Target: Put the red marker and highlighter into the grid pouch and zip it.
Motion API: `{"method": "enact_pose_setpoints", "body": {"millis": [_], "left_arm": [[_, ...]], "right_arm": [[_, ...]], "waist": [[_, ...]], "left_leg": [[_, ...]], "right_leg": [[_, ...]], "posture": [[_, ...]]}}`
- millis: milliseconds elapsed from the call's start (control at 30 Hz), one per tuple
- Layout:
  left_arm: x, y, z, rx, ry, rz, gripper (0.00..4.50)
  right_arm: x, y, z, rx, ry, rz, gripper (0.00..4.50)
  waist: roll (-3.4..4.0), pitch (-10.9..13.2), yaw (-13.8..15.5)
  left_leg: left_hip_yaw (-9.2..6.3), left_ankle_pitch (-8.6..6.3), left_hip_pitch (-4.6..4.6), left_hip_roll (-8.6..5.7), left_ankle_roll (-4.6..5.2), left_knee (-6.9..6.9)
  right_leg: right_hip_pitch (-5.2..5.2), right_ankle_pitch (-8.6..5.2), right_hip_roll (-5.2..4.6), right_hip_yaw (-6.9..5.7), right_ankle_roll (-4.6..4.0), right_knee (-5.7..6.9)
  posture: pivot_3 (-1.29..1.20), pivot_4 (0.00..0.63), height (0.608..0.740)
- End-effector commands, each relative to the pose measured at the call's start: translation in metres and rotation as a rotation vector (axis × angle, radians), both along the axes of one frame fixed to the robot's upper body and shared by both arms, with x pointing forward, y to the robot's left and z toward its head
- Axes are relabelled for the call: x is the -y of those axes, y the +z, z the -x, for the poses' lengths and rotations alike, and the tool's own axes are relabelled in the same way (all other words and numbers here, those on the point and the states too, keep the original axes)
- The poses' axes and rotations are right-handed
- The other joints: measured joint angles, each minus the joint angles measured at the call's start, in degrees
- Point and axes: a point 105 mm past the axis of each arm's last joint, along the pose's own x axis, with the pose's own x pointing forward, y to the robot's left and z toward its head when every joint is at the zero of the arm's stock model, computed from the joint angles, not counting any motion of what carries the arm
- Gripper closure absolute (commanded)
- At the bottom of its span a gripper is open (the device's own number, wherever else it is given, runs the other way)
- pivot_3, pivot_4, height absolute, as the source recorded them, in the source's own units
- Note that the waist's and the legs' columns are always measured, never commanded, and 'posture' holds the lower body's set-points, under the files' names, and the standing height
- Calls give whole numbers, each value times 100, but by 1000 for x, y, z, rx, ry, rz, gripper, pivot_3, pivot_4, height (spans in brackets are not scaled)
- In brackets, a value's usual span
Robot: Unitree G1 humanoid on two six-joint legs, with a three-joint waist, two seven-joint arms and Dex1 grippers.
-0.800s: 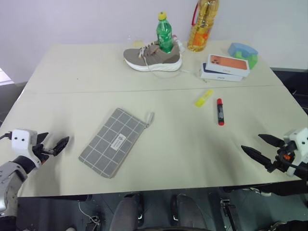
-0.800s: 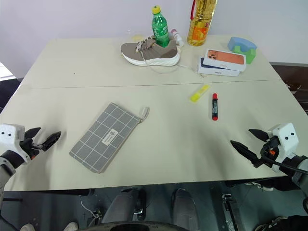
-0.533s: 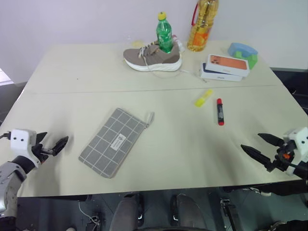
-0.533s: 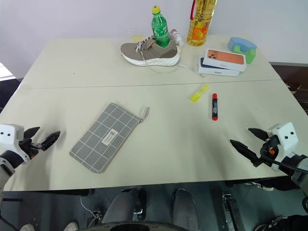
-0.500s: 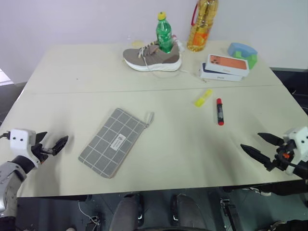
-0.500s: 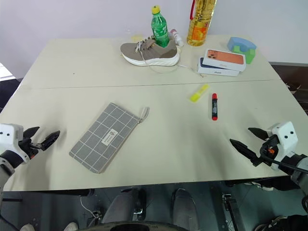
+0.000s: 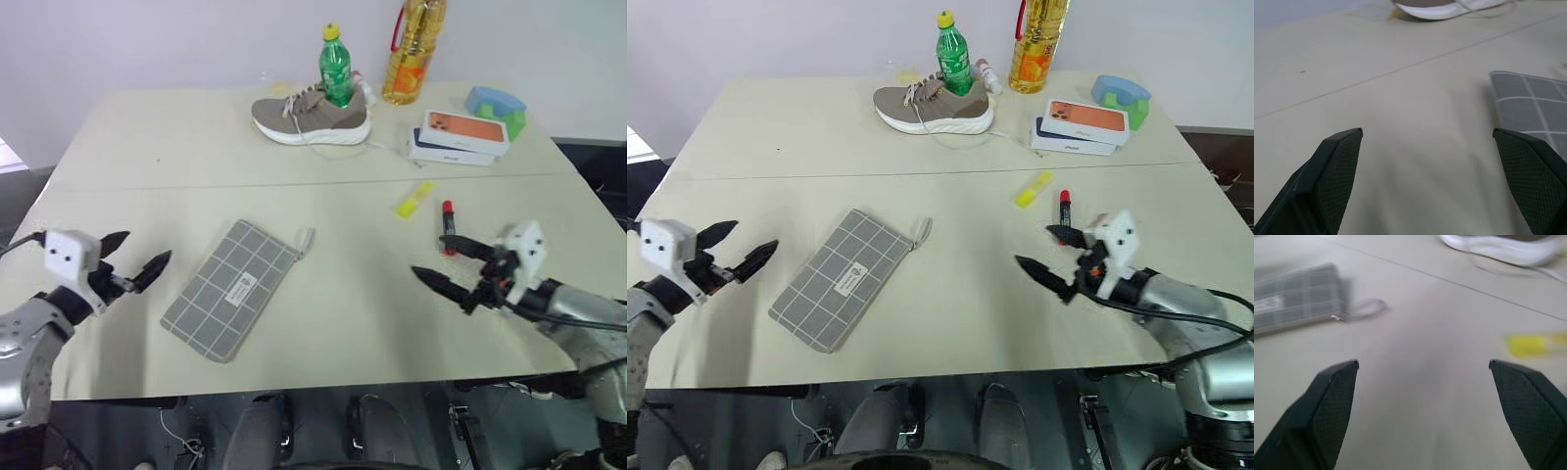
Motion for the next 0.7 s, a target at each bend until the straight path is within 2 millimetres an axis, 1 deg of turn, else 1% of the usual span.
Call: {"method": "enact_pose_setpoints", "body": {"millis": [33,67,100,167,300,333,567,700], "left_arm": [[22,13,11,36,-163,-115,11],[25,14,14,33,-188,-118,11],[32,11,22,25,-251,-177,11],[46,3,39,8,-381,-292,11],[63,-13,67,-3,-601,-455,11],[66,-16,71,-3,-638,-476,11],[67,-27,76,-44,-741,-523,11],[67,-32,81,-102,-811,-545,11]], "right_arm": [[-12,11,-1,56,23,-3,36],[-14,10,-1,55,29,-3,36],[-18,9,-1,52,45,-6,36],[-28,7,0,44,87,-16,36],[-49,4,3,39,175,-21,36],[-53,3,3,37,191,-23,36],[-66,-6,6,18,261,-2,36],[-73,-18,17,-19,331,55,36]], "waist": [[1,1,-13],[1,1,-11],[1,1,-11],[8,1,-32],[15,4,-42],[16,4,-39],[18,6,-2],[21,7,-8]], "left_leg": [[1,0,-2,0,1,0],[3,-1,-3,0,1,-1],[3,-1,-3,0,1,-1],[3,-1,-4,1,1,-2],[4,-1,-3,1,1,-9],[4,-1,-3,1,0,-9],[4,-4,-3,0,8,-8],[7,-6,-4,0,12,-9]], "right_leg": [[-2,0,0,0,0,0],[-4,0,0,0,0,-1],[-4,0,0,0,0,-2],[-5,-1,0,0,-1,-4],[-5,-2,0,0,-6,-14],[-6,-5,0,0,-13,-15],[-12,-1,0,-2,-20,-35],[-3,0,3,-3,-19,-37]], "posture": [[0,150,740],[0,150,740],[0,150,740],[0,150,740],[0,150,740],[0,150,740],[0,150,740],[0,150,740]]}}
